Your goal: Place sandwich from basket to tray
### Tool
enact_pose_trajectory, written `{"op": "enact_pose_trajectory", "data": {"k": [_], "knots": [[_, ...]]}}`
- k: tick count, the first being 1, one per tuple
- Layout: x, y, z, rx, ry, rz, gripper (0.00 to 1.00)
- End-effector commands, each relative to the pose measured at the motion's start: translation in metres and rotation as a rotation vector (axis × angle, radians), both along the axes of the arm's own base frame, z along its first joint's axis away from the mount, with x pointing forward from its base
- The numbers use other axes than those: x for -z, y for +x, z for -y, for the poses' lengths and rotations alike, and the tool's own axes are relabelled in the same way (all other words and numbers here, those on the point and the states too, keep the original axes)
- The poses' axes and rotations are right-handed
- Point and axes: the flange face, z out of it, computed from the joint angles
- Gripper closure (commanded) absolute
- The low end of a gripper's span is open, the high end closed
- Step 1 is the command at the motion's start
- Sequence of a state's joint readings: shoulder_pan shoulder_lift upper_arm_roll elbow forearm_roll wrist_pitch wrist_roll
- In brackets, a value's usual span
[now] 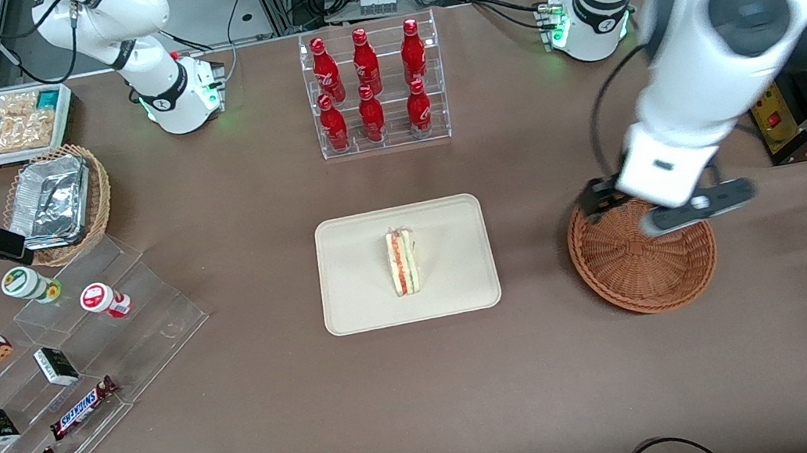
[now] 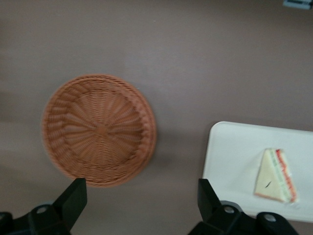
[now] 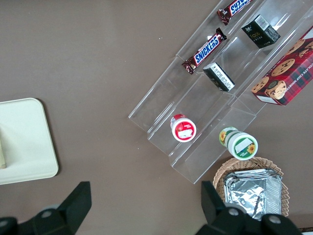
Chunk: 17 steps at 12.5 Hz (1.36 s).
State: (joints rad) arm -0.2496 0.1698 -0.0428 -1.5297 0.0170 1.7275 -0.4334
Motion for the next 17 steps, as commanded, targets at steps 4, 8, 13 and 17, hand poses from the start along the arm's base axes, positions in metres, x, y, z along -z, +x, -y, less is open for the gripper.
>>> {"op": "enact_pose_trajectory", "data": {"k": [4,8,13,17], "knots": [[-0.045,-0.029,-0.096,0.130,-0.002,-0.051,0.00],[-0.056,-0.054,-0.136,0.167,0.014,-0.068,0.00],[-0.063,-0.045,-0.164,0.141,0.011,-0.035,0.00],[-0.072,-0.039,-0.172,0.152,0.013,-0.035,0.00]]}}
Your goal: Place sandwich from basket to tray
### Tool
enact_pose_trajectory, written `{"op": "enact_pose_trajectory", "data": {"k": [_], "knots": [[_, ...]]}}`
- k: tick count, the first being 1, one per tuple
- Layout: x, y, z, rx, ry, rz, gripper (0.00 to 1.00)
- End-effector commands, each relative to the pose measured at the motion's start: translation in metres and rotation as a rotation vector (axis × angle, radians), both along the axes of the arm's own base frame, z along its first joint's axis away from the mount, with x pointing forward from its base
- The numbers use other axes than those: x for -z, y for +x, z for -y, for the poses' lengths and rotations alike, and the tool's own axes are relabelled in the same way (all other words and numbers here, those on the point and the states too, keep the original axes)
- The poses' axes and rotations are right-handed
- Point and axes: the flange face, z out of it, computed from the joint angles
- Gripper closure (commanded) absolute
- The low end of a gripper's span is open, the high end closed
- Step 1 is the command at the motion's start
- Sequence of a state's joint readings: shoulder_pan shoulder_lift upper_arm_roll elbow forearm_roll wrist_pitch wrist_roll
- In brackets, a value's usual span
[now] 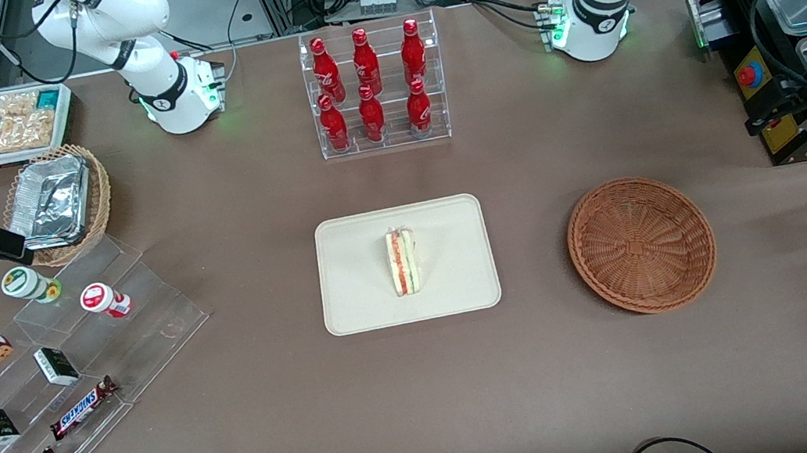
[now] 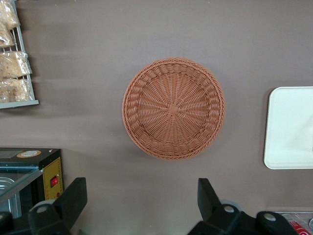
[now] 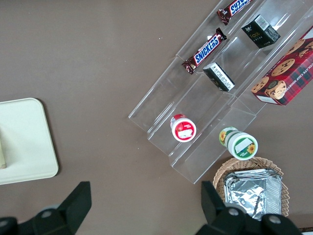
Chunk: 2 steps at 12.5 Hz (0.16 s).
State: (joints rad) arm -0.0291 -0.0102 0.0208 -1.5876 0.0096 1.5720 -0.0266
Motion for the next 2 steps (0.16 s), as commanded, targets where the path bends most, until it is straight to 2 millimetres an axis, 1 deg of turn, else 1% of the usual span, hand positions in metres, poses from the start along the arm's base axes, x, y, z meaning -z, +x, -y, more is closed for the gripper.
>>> {"op": "enact_pose_trajectory", "data": {"k": [1,2], "knots": [[-0.0097,0.0000,-0.0006,0.033,0.003,-0.004,0.00],[-0.0095,-0.0004,-0.0015,0.030,0.003,-0.007,0.00]]}}
